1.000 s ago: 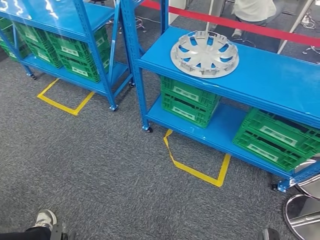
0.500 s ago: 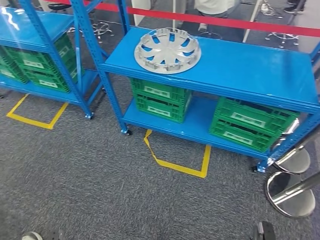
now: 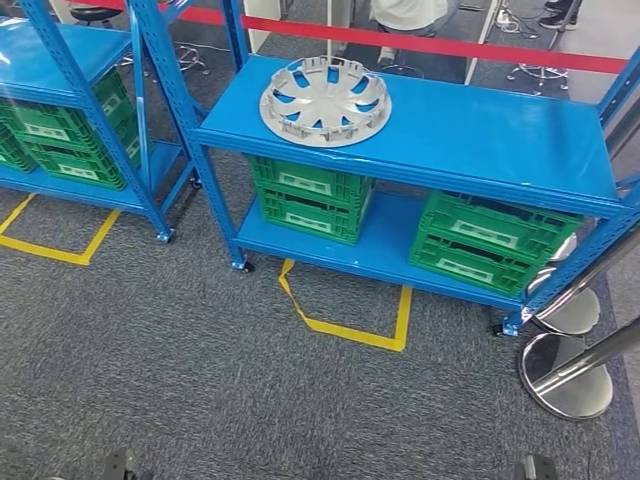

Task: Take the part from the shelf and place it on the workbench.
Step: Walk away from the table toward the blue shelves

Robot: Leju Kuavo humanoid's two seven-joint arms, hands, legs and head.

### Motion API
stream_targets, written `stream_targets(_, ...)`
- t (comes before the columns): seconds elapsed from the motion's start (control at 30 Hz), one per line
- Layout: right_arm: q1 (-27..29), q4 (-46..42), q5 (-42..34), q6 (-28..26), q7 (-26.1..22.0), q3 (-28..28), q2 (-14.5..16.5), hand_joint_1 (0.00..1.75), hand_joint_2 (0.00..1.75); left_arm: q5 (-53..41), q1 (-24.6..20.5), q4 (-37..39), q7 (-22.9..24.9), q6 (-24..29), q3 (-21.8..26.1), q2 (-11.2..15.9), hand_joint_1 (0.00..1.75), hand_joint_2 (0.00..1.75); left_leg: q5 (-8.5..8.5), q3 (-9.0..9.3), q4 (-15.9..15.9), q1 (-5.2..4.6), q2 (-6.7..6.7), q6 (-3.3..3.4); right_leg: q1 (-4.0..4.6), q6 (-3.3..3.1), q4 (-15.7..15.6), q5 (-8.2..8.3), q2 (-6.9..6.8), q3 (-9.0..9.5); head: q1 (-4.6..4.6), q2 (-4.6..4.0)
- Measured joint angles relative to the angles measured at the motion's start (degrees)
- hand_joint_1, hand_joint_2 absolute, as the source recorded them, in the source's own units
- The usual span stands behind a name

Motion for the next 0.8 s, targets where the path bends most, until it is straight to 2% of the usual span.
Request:
stream_targets(0.03, -0.03, 0.0, -0.01, -0.08, 0.0, 0.01, -0.02, 0.0, 0.0, 0.02, -0.02, 0.0, 0.06, 0.07, 0.0, -0.02, 0.0, 0.0, -0.07, -0.08, 0.22, -0.11, 0.06, -0.27, 0.06, -0.2, -3.25, 0.81, -0.2, 1.57, 0.27, 0.0)
stream_targets(0.07, -0.04, 0.0, -0.04, -0.11, 0.02, 0.01, -0.03, 0.0, 0.0, 0.03, -0.04, 0.0, 0.15, 0.17, 0.0, -0.01, 0.0, 0.0, -0.19, -0.26, 0.47, -0.24, 0.09, -0.54, 0.05, -0.41, -5.22, 1.02, -0.33, 2.4, 0.36, 0.0)
stream_targets(0.1, -0.03, 0.0, -0.08, -0.12, 0.05, 0.02, -0.03, 0.0, 0.0, 0.05, -0.05, 0.0, 0.22, 0.29, 0.0, 0.05, 0.0, 0.44, -0.32, -0.47, 0.69, -0.41, 0.1, -0.42, 0.09, -0.57, -5.9, 0.75, -0.36, 2.56, 0.27, 0.0)
stream_targets(0.2, 0.24, 0.02, -0.22, -0.14, 0.2, 0.07, -0.02, 0.0, 0.0, 0.18, -0.02, 0.0, 0.39, 0.45, 0.0, 0.22, 0.0, 1.75, -0.17, -0.65, 0.81, -0.5, 0.1, 0.63, 0.21, -0.76, -6.1, 0.68, -0.24, 2.51, -0.76, 0.0)
stream_targets(0.43, 0.29, 0.19, 0.42, -1.19, 2.14, 0.51, -0.02, 0.0, 0.0, 0.04, 0.02, 0.0, 1.14, 0.62, 0.0, 0.22, 0.0, 1.75, 0.31, -0.42, 0.3, -0.21, 0.09, -0.01, 0.63, -1.32, -6.06, 0.59, -0.29, 2.54, -1.8, 0.0)
stream_targets(0.57, 0.28, 0.22, 0.51, -1.33, 2.29, 0.78, -0.02, 0.0, 0.0, -0.05, 0.03, 0.0, 1.26, 0.62, 0.0, 0.22, 0.0, 1.75, 0.22, -0.25, 0.07, -0.05, 0.09, -1.3, 0.71, -1.55, -6.01, 0.45, -0.29, 2.61, -2.06, 0.0)
stream_targets(0.8, 0.28, 0.28, 0.53, -1.33, 2.31, 1.22, -0.02, 0.0, 0.0, -0.05, 0.03, 0.0, 1.31, 0.62, 0.0, 0.22, 0.0, 1.75, 0.04, -0.24, 0.08, -0.09, 0.09, -1.64, 0.64, -1.59, -6.03, 0.4, -0.29, 2.68, -1.97, 0.0)
